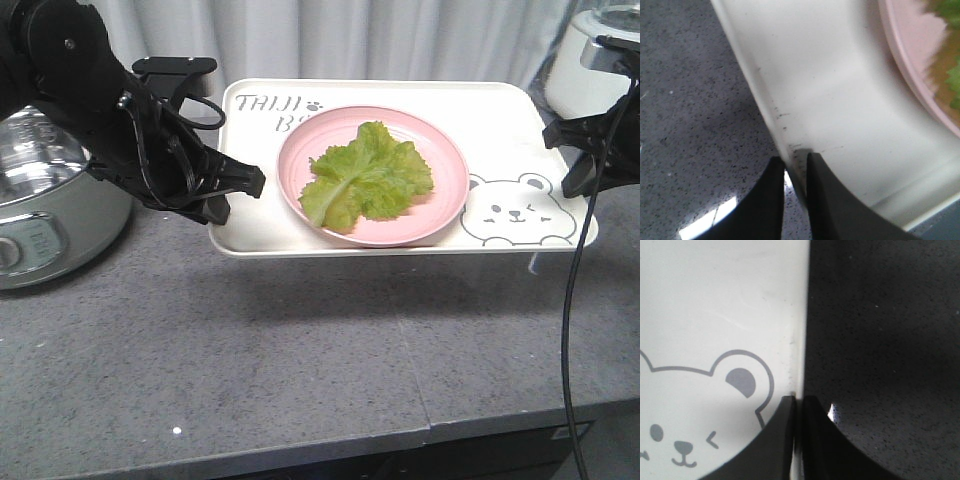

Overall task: Transfer vegetables to tray and serve
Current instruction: 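Hold the tray level with both grippers while the base turns away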

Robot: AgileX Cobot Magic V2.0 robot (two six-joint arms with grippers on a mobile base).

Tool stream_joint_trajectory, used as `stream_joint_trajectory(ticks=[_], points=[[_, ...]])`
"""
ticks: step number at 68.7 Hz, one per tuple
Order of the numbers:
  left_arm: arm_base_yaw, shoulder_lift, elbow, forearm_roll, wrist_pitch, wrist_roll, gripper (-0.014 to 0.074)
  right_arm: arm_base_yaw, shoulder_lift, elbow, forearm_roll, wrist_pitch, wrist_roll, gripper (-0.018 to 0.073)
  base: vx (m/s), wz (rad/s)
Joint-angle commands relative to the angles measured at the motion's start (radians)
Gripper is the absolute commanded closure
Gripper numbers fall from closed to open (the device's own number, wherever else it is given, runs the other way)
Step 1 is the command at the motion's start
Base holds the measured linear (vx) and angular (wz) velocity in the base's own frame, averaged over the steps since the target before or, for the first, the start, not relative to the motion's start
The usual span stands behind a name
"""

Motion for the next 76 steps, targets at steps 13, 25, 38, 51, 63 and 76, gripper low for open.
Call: stream_joint_trajectory(ticks=[13, 25, 38, 51, 63, 76], points=[[-0.023, -0.055, -0.029, -0.064, -0.068, 0.037, 0.0603, 0.005, -0.054, -0.028, 0.082, 0.025, -0.002, 0.0565, 0.01, -0.24], [-0.023, -0.055, -0.029, -0.064, -0.068, 0.037, 0.0602, 0.005, -0.054, -0.028, 0.082, 0.025, -0.002, 0.0565, 0.01, -0.26], [-0.023, -0.055, -0.029, -0.064, -0.068, 0.037, 0.0602, 0.005, -0.054, -0.028, 0.082, 0.025, -0.005, 0.0565, 0.01, -0.27], [-0.023, -0.055, -0.029, -0.064, -0.068, 0.037, 0.0602, 0.005, -0.054, -0.028, 0.082, 0.025, -0.005, 0.0565, 0.01, -0.26], [-0.023, -0.055, -0.029, -0.064, -0.068, 0.037, 0.0602, 0.005, -0.054, -0.028, 0.082, 0.025, -0.005, 0.0565, 0.01, -0.26], [-0.023, -0.055, -0.029, -0.064, -0.068, 0.037, 0.0602, 0.005, -0.054, -0.028, 0.082, 0.025, -0.005, 0.0565, 0.0, -0.27]])
